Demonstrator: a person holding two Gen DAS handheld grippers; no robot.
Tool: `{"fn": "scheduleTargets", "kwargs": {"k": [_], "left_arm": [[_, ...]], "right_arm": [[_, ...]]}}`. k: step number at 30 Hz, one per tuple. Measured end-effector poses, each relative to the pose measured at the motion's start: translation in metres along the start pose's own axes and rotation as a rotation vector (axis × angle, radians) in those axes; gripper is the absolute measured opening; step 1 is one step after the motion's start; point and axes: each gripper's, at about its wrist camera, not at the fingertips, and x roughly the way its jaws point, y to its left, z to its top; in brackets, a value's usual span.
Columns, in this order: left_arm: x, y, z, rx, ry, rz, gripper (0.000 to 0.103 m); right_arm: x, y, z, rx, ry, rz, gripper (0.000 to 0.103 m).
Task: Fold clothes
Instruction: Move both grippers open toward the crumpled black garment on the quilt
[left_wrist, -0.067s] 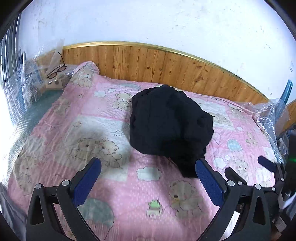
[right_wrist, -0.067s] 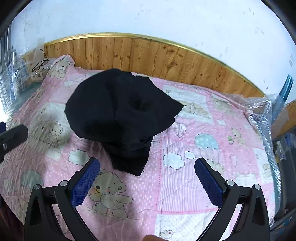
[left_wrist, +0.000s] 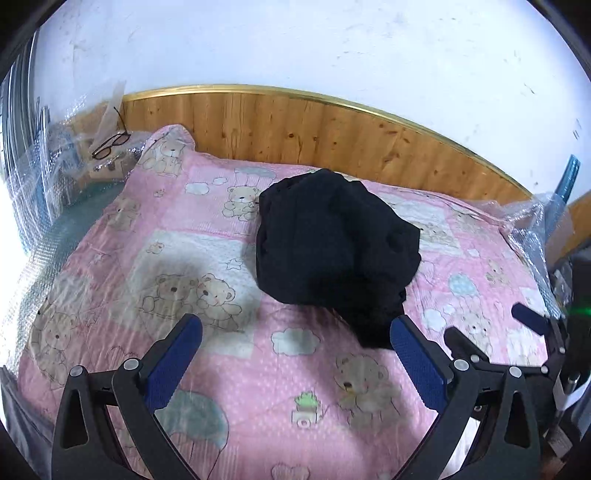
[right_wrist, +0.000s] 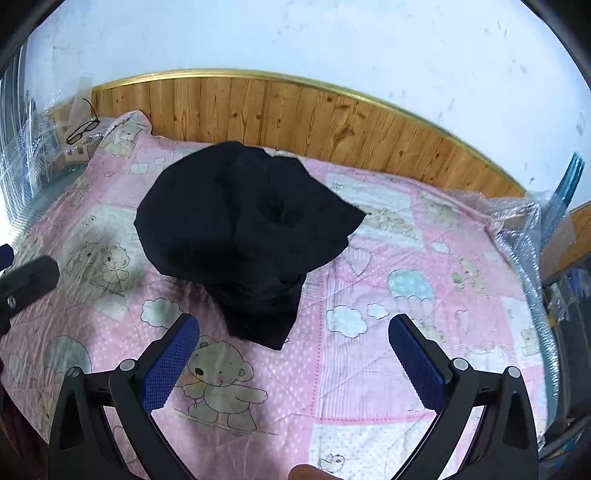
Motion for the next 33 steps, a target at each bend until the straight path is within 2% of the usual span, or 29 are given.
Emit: {"fn": "scheduleTargets", "kwargs": {"k": [4, 8, 10, 19, 20, 22, 23, 24, 25, 26, 27, 29, 30, 31, 32, 33], "left_arm": [[0.003, 0.006, 0.007, 0.019, 0.042, -0.017, 0.102], [-0.02, -0.025, -0.01, 0.112, 0.029, -0.019, 0.102], [-0.03, -0.036, -0.011, 0.129, 0.057, -0.03, 0.102], [-0.052, -0.035, -0.004, 0.11, 0.087, -0.096, 0.1], [-0.054, -0.035, -0.005, 0.107, 0.084, -0.102, 0.094], [-0.057, -0.032, -0.005, 0.106, 0.077, -0.09, 0.075], [-0.059, -0.03, -0.005, 0.106, 0.074, -0.082, 0.06], [-0.06, -0.029, -0.005, 0.106, 0.071, -0.074, 0.051], [-0.061, -0.028, -0.005, 0.103, 0.074, -0.079, 0.047], [-0.062, -0.027, -0.005, 0.101, 0.079, -0.084, 0.037], [-0.062, -0.027, -0.005, 0.1, 0.083, -0.088, 0.031], [-0.063, -0.026, -0.005, 0.101, 0.084, -0.104, 0.023], [-0.063, -0.026, -0.005, 0.1, 0.088, -0.111, 0.016], [-0.062, -0.025, -0.004, 0.098, 0.092, -0.118, 0.012], [-0.062, -0.025, -0.004, 0.094, 0.095, -0.127, 0.005], [-0.061, -0.023, -0.004, 0.085, 0.096, -0.141, 0.003]], "right_arm": [[-0.011, 0.0, -0.007, 0.016, 0.01, -0.005, 0.103], [-0.022, -0.001, -0.014, 0.033, 0.02, -0.011, 0.103], [-0.027, 0.001, -0.016, 0.039, 0.047, -0.016, 0.103], [-0.044, 0.005, -0.02, 0.033, 0.038, -0.04, 0.103], [-0.044, 0.006, -0.021, 0.034, 0.039, -0.04, 0.103], [-0.044, 0.008, -0.022, 0.035, 0.042, -0.038, 0.102], [-0.044, 0.009, -0.023, 0.035, 0.044, -0.037, 0.102], [-0.044, 0.011, -0.023, 0.032, 0.047, -0.032, 0.1], [-0.045, 0.013, -0.024, 0.029, 0.047, -0.023, 0.092], [-0.045, 0.015, -0.024, 0.026, 0.051, -0.009, 0.084], [-0.045, 0.017, -0.024, 0.022, 0.06, 0.012, 0.06], [-0.043, 0.021, -0.026, 0.021, 0.077, 0.044, 0.028], [-0.042, 0.022, -0.027, 0.023, 0.08, 0.057, 0.016], [-0.042, 0.024, -0.027, 0.023, 0.08, 0.07, 0.008], [-0.042, 0.025, -0.028, 0.021, 0.077, 0.083, 0.007], [-0.043, 0.025, -0.028, 0.018, 0.072, 0.094, 0.005]]}}
